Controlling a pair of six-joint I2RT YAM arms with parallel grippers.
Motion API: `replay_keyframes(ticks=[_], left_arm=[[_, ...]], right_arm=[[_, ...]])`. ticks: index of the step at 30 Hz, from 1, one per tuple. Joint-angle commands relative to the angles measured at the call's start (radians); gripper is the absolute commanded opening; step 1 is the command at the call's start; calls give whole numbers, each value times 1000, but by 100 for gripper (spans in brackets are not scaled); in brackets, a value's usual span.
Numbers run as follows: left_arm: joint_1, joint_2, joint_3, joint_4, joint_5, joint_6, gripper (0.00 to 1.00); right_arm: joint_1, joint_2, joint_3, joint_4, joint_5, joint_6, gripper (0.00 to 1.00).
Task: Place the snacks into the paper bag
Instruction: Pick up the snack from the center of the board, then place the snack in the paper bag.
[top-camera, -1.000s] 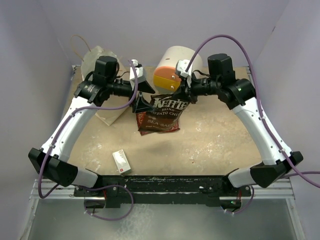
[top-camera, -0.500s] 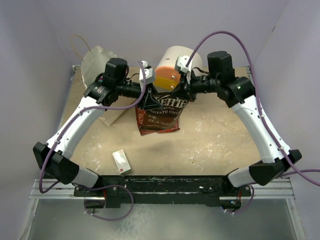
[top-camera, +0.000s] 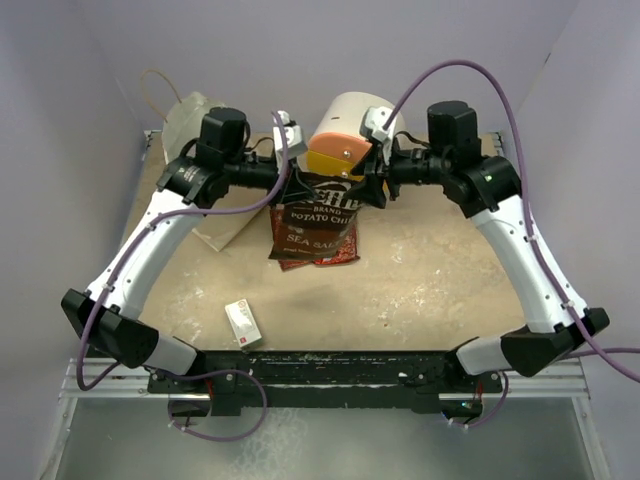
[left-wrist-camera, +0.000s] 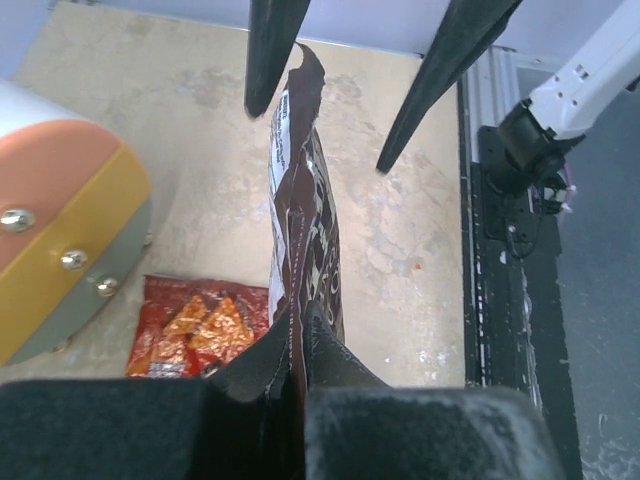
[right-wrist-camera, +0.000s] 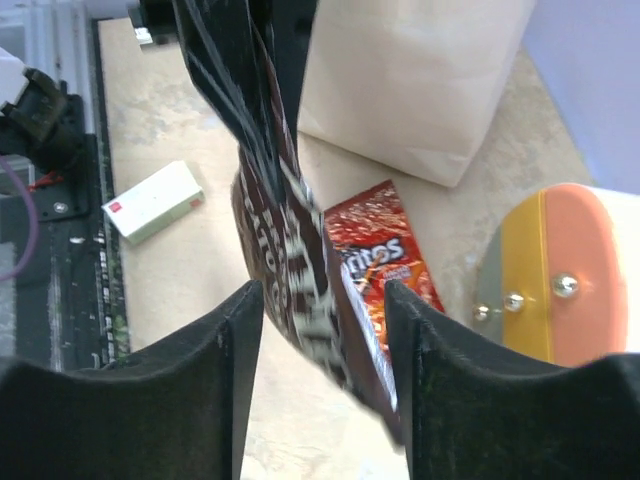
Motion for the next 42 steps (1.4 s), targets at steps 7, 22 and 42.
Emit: replay_keyframes(ticks=[7,22,42], left_arm=[[156,-40,319,-4,-54,-98,0],[205,166,894,126,-631,-149,0],[311,181,765,290,-1023,131,0]], right_arm=[[-240,-175,-26,101,-58,70,70],[-370,-263,-163,214,-117,150,76],[-386,-300,-233,240,-137,159,78]])
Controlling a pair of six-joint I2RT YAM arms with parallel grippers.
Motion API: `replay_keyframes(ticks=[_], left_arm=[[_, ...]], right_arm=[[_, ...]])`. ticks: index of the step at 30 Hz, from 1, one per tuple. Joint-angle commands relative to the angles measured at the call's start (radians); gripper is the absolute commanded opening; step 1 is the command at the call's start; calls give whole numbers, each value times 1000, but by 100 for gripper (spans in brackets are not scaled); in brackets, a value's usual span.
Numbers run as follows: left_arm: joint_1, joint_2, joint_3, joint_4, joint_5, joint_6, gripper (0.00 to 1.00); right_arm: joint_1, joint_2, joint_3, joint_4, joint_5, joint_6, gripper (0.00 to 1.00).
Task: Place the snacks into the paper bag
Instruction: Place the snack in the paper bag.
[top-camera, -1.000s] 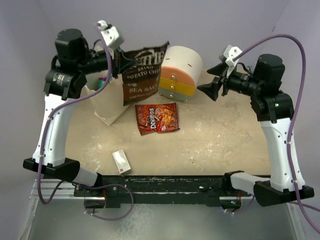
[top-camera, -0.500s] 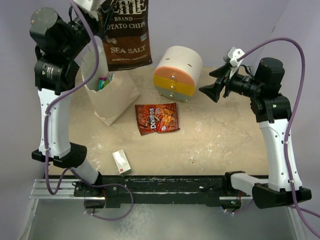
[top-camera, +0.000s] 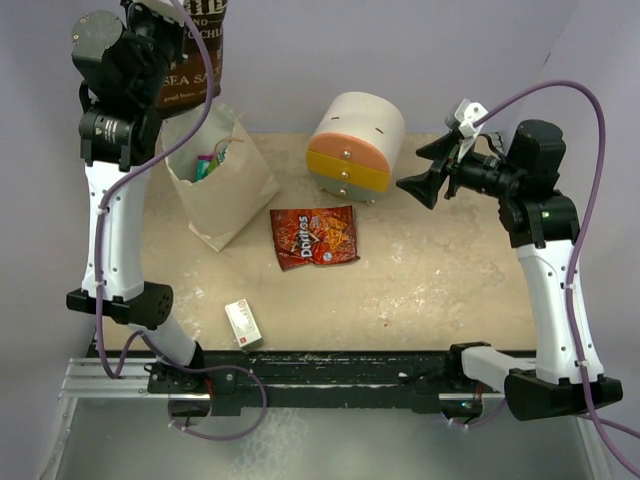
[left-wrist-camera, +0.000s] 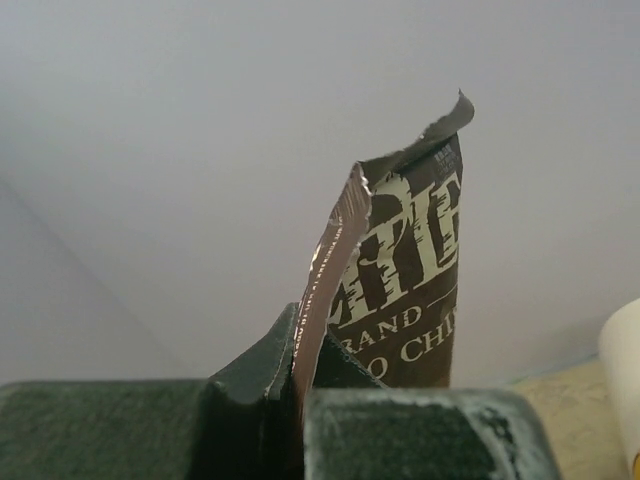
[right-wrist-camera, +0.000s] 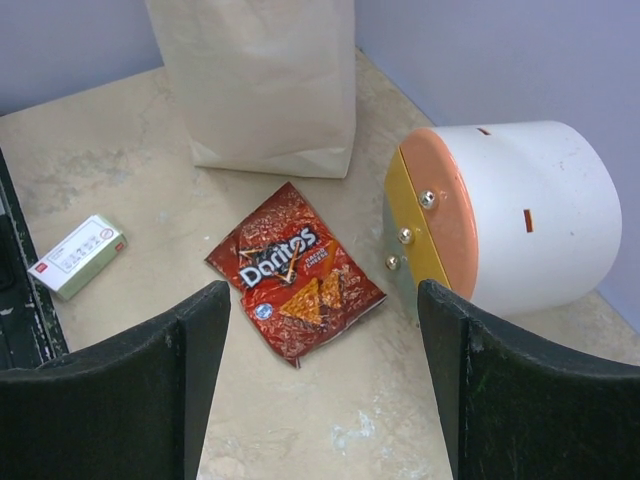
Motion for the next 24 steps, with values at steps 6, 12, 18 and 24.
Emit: replay_keyframes(ticks=[6,12,18,24], left_arm=[[66,-107,-278,181,-49,83,0],[80,-135,-421,216,-50,90,0],[117,-92,-385,219,-42,43,0],[142,-26,-279,184,-37,-17,0]], right_arm=[[-9,-44,-27,49,-25,10,78],[-11,-46,-28,50,-32,10,79],[-15,-50,-39,55,-38,13,79],[-19,-55,-55,60,-44,13,80]])
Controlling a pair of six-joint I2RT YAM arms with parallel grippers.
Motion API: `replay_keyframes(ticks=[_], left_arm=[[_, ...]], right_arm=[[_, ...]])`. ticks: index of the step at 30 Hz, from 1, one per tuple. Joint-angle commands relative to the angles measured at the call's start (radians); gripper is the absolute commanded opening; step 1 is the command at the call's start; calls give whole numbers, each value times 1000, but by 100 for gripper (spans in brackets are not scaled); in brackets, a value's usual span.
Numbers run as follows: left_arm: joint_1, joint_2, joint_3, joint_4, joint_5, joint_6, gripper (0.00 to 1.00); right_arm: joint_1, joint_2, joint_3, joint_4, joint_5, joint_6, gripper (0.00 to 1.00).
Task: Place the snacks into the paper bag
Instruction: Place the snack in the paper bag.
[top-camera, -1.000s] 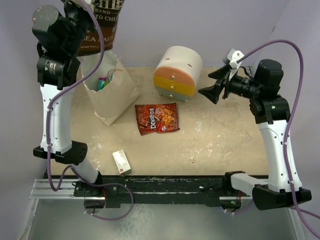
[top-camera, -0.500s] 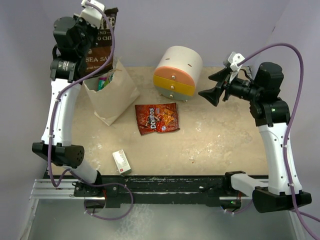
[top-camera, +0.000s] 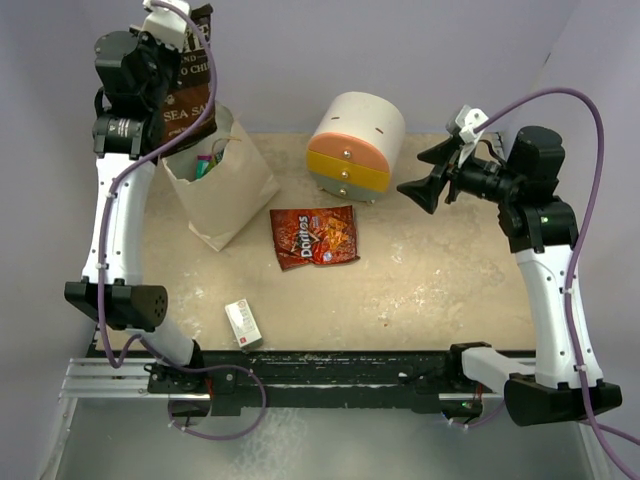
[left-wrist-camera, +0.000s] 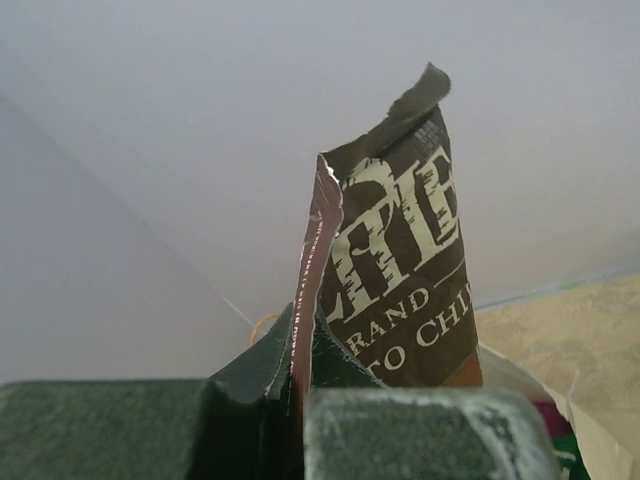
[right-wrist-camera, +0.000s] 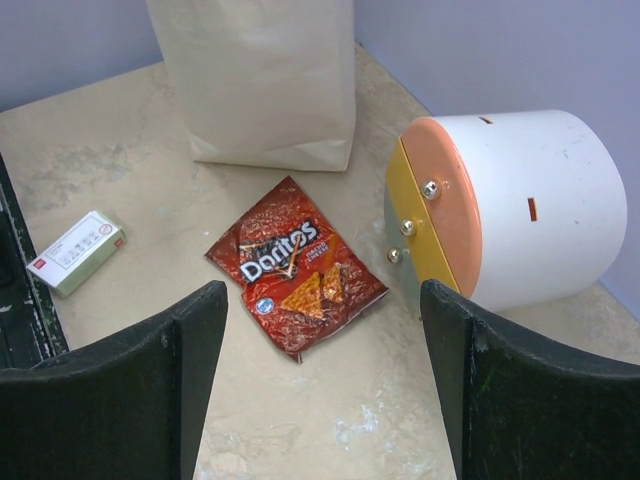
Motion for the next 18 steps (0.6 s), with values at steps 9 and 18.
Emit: replay_keyframes(ticks=[9,18], left_arm=[[18,64,132,78,28,-143,0],[18,112,171,70,73,-213,0]], right_arm=[[-9,-28,-13,41,-40,9,81],[-12,-31,-19,43,-43,8,81]])
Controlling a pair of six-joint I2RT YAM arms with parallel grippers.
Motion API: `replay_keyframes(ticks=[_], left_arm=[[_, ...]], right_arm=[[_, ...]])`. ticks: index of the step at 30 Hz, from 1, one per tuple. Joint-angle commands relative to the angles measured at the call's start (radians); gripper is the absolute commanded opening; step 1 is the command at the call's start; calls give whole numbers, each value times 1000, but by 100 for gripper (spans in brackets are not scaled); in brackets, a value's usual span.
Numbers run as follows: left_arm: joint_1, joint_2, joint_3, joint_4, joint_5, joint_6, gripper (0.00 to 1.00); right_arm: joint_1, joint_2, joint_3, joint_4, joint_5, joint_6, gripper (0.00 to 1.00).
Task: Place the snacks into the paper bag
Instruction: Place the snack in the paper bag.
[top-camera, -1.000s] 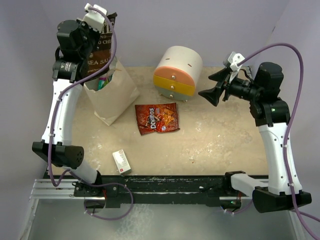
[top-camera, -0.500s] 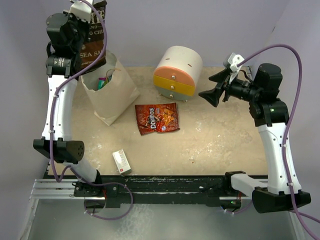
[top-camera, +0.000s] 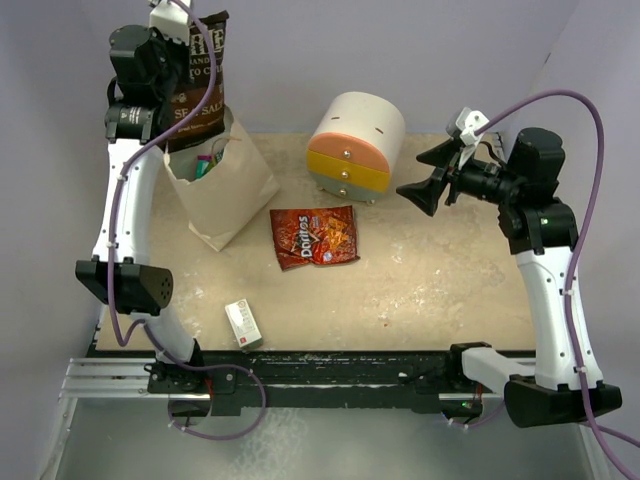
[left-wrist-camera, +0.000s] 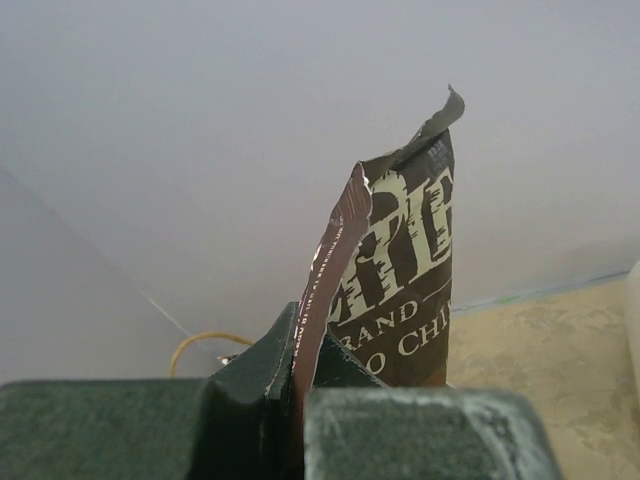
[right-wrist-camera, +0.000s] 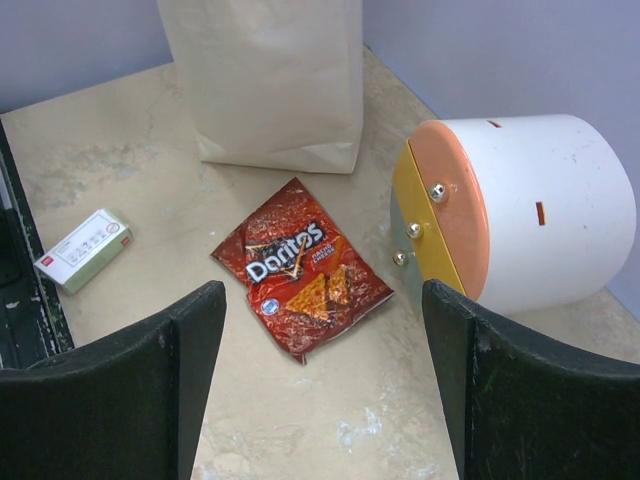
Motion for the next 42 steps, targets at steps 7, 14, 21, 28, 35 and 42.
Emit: replay_keyframes(ticks=[7,14,21,28,35,42], left_arm=[[13,-16,3,110,23,-54,0],[32,-60,-100,166,86,-101,0],[51,-181,-308,184,114,-41,0],[75,-272,-419,27,151,140,0],[76,-288,-501,-148,266,127,0],[76,-187,-450,-305,309,62,0]], right_arm=[[-10,-19,-17,41,-28,8,82],[-11,-11,-13,41,-33,8,82],[-11,-18,-18,31,-30,1,82],[-11,-11,-19,37,-38,1,83],[-11,-7,-23,46,-43,11,83],[-11,-24,-36,47,-42,14,84]])
